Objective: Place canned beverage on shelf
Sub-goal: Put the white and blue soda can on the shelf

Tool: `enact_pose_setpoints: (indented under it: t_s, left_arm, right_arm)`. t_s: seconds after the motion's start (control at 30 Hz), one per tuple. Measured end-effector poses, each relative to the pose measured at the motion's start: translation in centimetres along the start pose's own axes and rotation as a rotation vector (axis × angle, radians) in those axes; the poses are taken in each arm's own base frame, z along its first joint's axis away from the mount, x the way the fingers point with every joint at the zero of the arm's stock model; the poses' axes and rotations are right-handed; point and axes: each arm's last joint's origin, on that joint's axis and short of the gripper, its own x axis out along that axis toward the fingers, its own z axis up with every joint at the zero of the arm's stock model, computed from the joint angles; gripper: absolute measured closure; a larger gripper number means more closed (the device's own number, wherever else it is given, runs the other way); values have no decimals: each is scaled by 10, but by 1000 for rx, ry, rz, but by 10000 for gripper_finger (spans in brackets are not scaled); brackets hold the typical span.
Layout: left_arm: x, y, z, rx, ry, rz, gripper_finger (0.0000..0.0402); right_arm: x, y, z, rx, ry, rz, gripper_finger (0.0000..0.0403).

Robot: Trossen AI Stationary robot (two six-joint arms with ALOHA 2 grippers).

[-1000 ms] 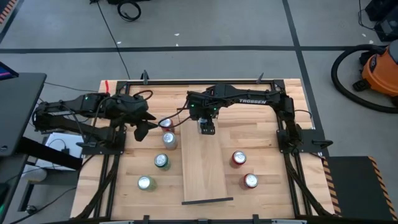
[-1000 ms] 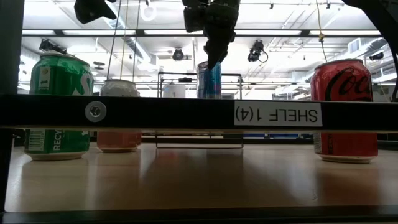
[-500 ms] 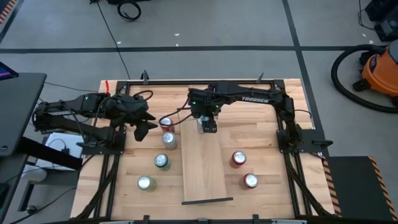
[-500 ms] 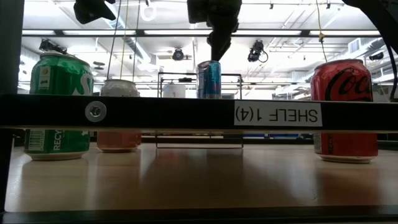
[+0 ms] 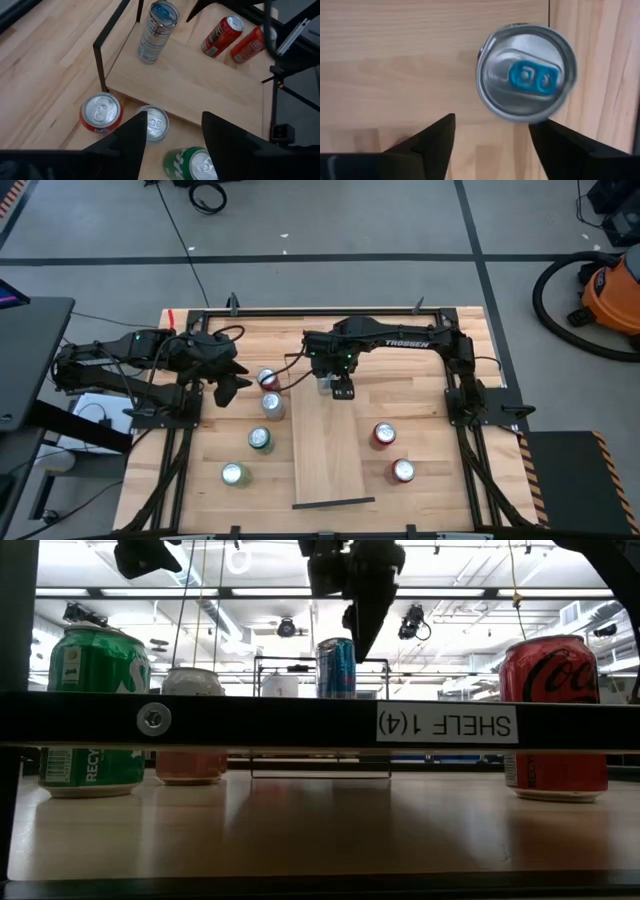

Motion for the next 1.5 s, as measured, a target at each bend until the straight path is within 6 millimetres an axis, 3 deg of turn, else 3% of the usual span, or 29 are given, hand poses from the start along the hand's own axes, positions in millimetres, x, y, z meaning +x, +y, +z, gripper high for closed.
enact_pose_setpoints:
  t_s: [0.2, 0.6, 1.17, 1.5]
  left_arm:
    - [-3, 1, -1, -16, -8, -9, 203]
    - [-8, 1, -2, -25, -18, -15, 203]
    - [-8, 1, -2, -25, -19, -16, 203]
    - [-8, 1, -2, -24, -19, -16, 203]
  right_arm:
    - [9, -2, 5, 34, -47, -11, 177]
    - [21, -4, 7, 153, -74, -10, 180]
    - [21, -5, 15, 388, -159, -2, 180]
    - [22, -6, 22, 422, -219, -9, 180]
